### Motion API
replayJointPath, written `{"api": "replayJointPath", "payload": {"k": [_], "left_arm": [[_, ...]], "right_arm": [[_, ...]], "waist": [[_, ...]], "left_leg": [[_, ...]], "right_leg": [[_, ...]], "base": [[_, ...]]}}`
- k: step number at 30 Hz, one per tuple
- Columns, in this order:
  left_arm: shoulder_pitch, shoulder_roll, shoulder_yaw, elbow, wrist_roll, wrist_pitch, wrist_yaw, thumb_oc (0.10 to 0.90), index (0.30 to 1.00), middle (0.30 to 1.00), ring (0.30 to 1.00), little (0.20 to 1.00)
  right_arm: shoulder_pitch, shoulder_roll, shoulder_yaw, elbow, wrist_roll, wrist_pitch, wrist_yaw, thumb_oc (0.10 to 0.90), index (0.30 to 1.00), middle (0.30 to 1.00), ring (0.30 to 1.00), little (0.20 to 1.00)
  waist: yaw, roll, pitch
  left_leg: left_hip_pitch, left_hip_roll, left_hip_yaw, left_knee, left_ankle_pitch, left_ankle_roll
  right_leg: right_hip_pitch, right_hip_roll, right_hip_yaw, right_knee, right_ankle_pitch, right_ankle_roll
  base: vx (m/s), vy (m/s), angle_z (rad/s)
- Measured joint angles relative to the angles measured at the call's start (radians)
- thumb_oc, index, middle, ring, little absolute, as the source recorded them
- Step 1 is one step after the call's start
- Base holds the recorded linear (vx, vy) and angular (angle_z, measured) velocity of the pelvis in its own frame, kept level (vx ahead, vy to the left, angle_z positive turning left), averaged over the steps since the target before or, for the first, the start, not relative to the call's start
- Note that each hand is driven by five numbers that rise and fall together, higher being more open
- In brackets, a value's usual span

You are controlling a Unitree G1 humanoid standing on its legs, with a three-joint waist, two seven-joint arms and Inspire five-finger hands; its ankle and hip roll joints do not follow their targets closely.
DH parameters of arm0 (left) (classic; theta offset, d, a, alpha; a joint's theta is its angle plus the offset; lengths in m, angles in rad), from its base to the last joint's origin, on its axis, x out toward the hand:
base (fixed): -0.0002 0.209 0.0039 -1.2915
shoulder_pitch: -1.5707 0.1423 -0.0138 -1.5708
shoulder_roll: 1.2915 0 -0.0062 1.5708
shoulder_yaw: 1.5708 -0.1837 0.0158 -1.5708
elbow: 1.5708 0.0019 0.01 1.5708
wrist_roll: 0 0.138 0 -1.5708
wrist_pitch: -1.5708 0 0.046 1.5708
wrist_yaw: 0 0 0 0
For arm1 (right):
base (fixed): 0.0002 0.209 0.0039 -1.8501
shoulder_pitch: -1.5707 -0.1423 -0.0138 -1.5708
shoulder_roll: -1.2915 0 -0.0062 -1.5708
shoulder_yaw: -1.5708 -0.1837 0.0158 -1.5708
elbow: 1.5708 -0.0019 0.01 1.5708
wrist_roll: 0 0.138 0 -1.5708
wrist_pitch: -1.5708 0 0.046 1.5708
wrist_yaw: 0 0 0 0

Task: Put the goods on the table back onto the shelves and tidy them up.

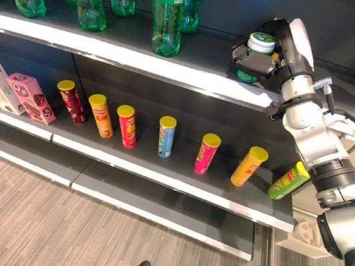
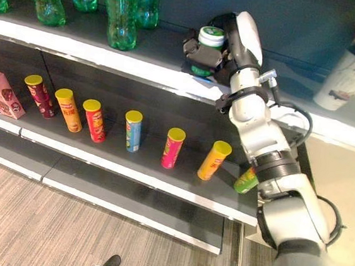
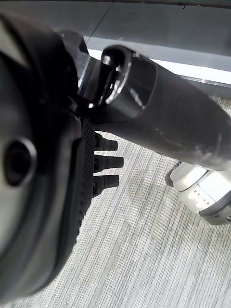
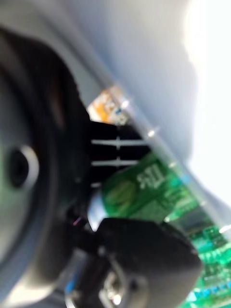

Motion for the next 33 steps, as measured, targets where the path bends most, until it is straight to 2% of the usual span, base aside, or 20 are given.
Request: {"api": "replayJointPath", "payload": {"k": [11,16,33], "left_arm": [[-0.017,0.000,0.000,0.000,0.000,0.000,0.002,0.800,0.900,0.900,0.900,0.900],[-0.018,0.000,0.000,0.000,0.001,0.000,0.002,0.800,0.900,0.900,0.900,0.900],[-0.017,0.000,0.000,0.001,0.001,0.000,0.002,0.800,0.900,0.900,0.900,0.900]], "right_arm": [[0.000,0.000,-0.002,0.000,0.000,0.000,-0.002,0.400,0.300,0.300,0.300,0.300],[0.000,0.000,-0.003,0.001,0.000,0.001,-0.004,0.400,0.300,0.300,0.300,0.300],[0.000,0.002,-0.003,0.001,0.006,0.002,-0.005,0.400,0.300,0.300,0.300,0.300]], "waist": [[-0.031,0.000,0.000],[-0.057,0.000,0.000],[-0.052,0.000,0.000]], "left_leg": [[0.009,0.008,0.034,0.000,-0.001,0.002],[0.012,0.012,0.039,0.000,-0.001,0.002],[0.016,0.014,0.046,0.000,-0.002,0.004]], "right_leg": [[-0.010,0.001,0.031,0.000,0.002,-0.002],[-0.010,0.003,0.035,0.000,0.003,-0.003],[-0.009,0.005,0.043,0.000,0.004,-0.004]], "base": [[0.00,-0.003,-0.08],[0.00,0.000,-0.03],[0.00,0.000,-0.01]]}}
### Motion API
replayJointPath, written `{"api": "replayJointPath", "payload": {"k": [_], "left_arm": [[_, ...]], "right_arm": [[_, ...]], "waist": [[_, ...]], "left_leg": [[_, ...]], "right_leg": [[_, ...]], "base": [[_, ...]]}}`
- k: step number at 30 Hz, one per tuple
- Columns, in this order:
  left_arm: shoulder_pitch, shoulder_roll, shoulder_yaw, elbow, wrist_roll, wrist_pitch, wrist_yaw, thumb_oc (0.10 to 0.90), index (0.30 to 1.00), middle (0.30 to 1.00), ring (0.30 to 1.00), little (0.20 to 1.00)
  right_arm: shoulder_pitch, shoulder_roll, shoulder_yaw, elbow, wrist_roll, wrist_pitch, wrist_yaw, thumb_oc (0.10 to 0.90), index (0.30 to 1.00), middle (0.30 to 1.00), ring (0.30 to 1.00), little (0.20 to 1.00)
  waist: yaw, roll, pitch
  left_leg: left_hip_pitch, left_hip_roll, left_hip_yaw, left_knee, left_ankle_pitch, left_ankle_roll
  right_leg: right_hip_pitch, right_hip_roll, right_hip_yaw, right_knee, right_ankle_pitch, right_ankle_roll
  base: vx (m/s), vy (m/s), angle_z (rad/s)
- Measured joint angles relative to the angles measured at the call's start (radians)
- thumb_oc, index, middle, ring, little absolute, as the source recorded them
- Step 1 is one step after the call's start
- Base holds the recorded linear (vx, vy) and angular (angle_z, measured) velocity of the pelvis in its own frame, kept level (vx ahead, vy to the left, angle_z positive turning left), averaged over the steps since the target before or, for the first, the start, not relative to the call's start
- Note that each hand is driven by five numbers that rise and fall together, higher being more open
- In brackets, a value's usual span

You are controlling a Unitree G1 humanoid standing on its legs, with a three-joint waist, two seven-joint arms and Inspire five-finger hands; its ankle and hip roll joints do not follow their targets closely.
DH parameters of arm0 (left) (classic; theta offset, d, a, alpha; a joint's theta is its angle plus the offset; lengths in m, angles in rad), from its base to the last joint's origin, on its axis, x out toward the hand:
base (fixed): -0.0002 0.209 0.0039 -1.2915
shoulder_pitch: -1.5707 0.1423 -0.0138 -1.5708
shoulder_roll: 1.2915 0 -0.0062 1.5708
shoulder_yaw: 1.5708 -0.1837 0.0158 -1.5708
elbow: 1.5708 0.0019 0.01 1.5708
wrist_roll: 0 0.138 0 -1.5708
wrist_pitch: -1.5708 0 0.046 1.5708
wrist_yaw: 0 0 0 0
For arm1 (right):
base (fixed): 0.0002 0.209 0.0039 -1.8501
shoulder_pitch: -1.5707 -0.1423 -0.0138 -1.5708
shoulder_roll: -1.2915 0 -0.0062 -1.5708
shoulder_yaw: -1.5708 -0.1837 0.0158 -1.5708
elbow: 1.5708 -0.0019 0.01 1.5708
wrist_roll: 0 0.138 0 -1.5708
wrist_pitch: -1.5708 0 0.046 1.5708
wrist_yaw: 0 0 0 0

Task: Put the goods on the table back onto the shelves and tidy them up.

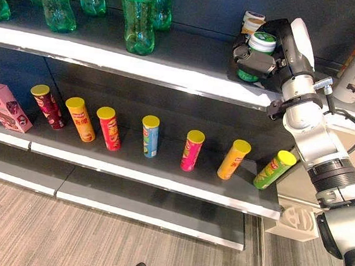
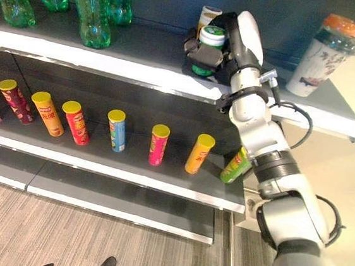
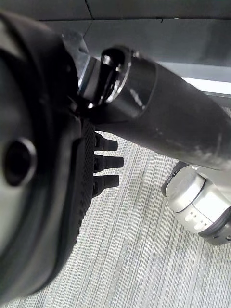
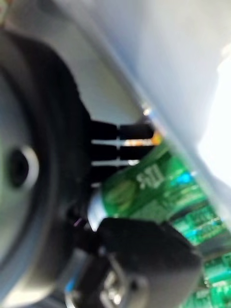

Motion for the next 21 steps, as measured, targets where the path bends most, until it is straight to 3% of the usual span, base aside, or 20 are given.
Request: {"api": "replayJointPath", "payload": {"k": [21], "left_arm": [[0.000,0.000,0.000,0.001,0.000,0.000,0.000,0.800,0.900,0.900,0.900,0.900]], "right_arm": [[0.000,0.015,0.005,0.001,0.005,0.000,0.006,0.400,0.300,0.300,0.300,0.300]], "waist": [[0.008,-0.001,0.000]], "left_leg": [[0.001,0.000,-0.002,0.000,0.000,0.000]], "right_leg": [[0.003,0.000,-0.003,0.000,0.000,0.000]], "base": [[0.00,0.000,0.00]]}}
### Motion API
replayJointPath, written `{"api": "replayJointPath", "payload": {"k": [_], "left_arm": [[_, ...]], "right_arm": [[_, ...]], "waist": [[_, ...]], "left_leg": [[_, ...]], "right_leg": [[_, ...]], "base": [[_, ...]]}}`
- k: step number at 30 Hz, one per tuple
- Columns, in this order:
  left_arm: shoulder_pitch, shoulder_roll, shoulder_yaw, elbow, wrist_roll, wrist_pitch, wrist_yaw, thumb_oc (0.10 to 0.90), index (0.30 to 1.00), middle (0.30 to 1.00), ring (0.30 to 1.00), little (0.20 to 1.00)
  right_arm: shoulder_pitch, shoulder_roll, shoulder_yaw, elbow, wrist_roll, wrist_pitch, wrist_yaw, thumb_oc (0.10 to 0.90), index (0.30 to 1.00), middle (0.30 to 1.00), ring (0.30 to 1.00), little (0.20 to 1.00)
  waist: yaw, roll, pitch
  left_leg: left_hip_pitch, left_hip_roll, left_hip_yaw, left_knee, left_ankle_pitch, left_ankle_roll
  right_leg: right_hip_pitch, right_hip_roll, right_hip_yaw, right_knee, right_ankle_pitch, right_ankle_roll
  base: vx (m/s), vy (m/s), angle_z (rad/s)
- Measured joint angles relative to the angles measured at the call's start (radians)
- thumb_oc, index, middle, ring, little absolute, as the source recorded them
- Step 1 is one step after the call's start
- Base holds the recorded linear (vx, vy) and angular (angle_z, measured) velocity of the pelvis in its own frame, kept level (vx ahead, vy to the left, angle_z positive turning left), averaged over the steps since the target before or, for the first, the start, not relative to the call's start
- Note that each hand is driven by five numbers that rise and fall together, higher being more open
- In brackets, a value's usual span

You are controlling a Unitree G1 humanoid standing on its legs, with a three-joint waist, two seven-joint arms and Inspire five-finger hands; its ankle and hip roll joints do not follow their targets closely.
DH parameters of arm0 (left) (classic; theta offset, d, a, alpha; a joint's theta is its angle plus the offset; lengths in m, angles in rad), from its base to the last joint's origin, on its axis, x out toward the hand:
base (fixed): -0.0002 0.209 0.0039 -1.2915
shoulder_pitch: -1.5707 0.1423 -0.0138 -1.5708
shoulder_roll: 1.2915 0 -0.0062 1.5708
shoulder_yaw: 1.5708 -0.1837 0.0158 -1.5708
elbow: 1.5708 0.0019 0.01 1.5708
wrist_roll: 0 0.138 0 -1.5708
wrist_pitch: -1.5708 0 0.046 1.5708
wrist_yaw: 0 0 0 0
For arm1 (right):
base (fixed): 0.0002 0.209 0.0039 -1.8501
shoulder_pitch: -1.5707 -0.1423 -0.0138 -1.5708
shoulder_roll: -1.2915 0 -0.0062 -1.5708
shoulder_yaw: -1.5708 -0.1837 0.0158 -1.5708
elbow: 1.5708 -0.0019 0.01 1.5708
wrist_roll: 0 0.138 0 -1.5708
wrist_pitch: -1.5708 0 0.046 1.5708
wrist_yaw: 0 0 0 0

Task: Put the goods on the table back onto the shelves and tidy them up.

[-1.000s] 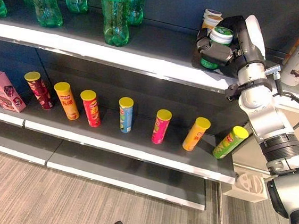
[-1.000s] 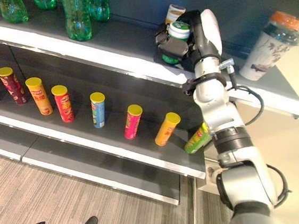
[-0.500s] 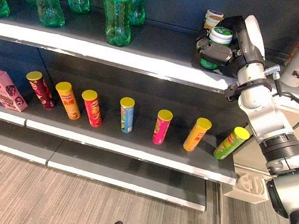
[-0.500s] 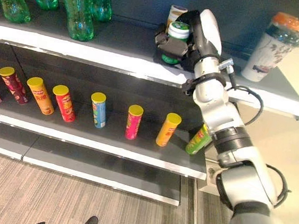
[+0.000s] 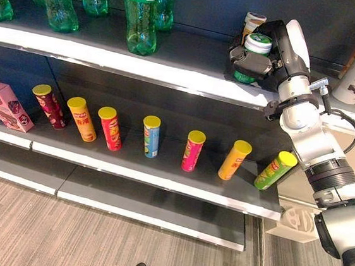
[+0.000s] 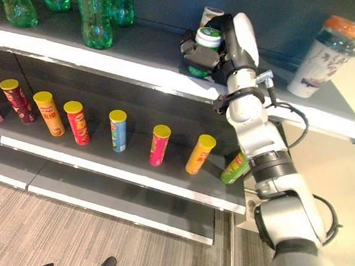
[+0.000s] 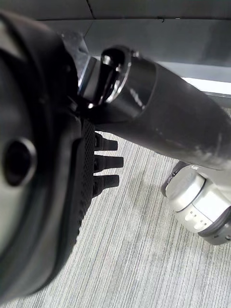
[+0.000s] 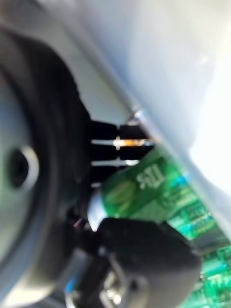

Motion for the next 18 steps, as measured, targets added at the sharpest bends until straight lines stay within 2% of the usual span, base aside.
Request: {"api": "replayJointPath", "payload": {"k": [7,8,9,18], "left_arm": [[0.000,0.000,0.000,0.000,0.000,0.000,0.000,0.800,0.900,0.900,0.900,0.900],[0.000,0.000,0.000,0.000,0.000,0.000,0.000,0.800,0.900,0.900,0.900,0.900],[0.000,0.000,0.000,0.000,0.000,0.000,0.000,0.800,0.900,0.900,0.900,0.900],[-0.001,0.000,0.000,0.000,0.000,0.000,0.001,0.800,0.900,0.900,0.900,0.900]], "right_arm": [[0.000,0.000,0.002,0.000,0.000,0.000,0.001,0.400,0.300,0.300,0.300,0.300],[0.000,0.000,0.002,0.000,0.000,0.000,0.001,0.769,0.853,0.853,0.853,0.853],[0.000,0.000,0.002,0.000,0.000,0.000,0.001,0.800,0.900,0.900,0.900,0.900],[0.000,0.000,0.005,0.001,-0.004,0.000,0.001,0.800,0.900,0.900,0.900,0.900]], "waist": [[0.004,-0.001,0.000],[0.004,-0.001,0.000],[0.005,-0.001,0.000],[-0.002,-0.001,0.000]], "left_leg": [[0.000,0.000,-0.002,0.000,0.000,0.000],[0.000,0.000,-0.002,0.000,0.000,0.000],[0.001,0.000,-0.002,0.000,0.000,0.000],[0.006,0.000,-0.002,0.000,0.000,0.000]], "right_leg": [[0.001,0.000,-0.003,0.000,0.000,0.000],[0.002,0.000,-0.003,0.000,0.000,0.000],[0.003,0.000,-0.004,0.000,0.000,0.000],[0.007,0.000,-0.004,0.000,0.000,0.000]], "base": [[0.00,0.000,0.00],[0.00,0.000,0.00],[0.00,0.000,0.00],[0.00,0.000,0.00]]}}
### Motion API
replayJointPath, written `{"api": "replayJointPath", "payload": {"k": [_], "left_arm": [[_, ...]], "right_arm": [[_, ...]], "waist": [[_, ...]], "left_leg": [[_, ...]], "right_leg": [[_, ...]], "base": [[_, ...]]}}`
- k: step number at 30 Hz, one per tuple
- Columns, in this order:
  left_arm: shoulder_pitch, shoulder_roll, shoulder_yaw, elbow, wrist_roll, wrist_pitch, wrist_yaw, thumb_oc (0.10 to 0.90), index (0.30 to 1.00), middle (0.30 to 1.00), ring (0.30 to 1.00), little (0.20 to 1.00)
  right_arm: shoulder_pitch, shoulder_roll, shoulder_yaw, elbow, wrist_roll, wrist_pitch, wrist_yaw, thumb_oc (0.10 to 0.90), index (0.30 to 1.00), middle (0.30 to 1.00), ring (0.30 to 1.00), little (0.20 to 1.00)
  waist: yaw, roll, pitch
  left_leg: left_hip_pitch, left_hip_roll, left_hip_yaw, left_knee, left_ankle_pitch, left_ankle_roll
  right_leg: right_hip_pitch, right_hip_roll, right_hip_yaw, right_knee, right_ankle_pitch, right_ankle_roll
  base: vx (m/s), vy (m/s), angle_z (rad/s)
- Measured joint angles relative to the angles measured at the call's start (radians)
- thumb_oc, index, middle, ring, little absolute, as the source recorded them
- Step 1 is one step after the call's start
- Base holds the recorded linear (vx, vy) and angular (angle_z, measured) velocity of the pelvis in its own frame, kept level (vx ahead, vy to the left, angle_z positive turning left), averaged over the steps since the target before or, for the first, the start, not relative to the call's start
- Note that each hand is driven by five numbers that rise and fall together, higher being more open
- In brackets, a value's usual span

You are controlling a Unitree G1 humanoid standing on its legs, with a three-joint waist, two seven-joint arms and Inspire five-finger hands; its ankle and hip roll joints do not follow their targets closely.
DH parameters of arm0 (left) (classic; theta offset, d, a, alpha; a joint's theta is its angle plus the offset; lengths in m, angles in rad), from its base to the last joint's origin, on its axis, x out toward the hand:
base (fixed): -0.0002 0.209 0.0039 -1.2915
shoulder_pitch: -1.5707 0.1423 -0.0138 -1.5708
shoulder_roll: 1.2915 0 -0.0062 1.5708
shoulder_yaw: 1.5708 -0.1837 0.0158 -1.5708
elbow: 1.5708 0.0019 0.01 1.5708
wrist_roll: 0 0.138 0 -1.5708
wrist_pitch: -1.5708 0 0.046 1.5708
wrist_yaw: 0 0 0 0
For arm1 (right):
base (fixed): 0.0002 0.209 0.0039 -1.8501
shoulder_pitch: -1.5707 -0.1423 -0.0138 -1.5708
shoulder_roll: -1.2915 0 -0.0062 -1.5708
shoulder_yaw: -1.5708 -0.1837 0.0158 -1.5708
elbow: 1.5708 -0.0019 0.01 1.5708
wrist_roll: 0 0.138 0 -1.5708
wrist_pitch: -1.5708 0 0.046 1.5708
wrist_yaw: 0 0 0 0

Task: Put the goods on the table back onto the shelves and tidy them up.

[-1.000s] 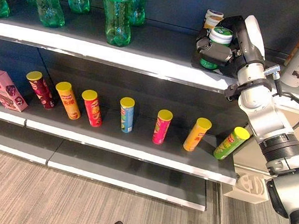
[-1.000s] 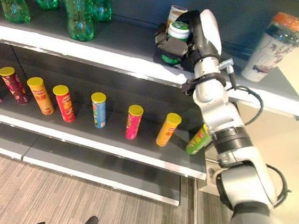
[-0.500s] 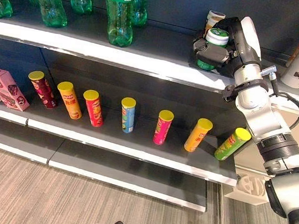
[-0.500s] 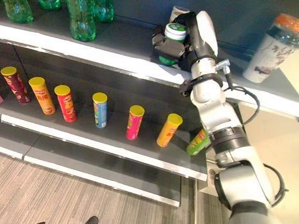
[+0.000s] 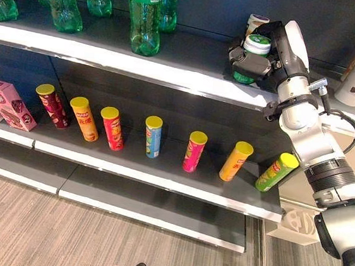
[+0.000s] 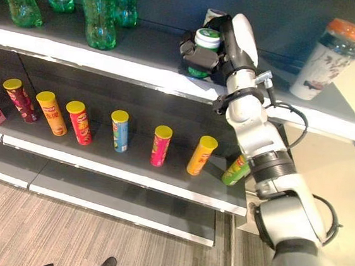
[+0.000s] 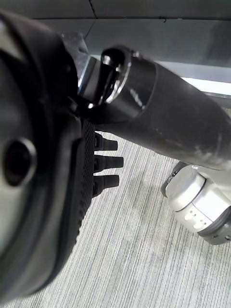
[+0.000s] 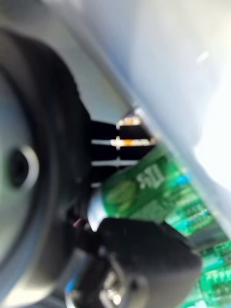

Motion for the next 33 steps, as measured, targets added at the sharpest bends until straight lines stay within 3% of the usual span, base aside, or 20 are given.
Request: {"api": "replayJointPath", "payload": {"k": [33], "left_arm": [[0.000,0.000,0.000,0.001,0.000,0.001,0.012,0.800,0.900,0.900,0.900,0.900]], "right_arm": [[0.000,0.001,0.001,0.000,-0.001,0.000,0.000,0.800,0.900,0.900,0.900,0.900]], "waist": [[-0.008,-0.012,-0.008]], "left_leg": [[0.004,0.001,0.001,0.000,0.000,0.000]], "right_leg": [[0.003,0.000,0.001,0.000,0.000,0.000]], "base": [[0.00,0.000,0.00]]}}
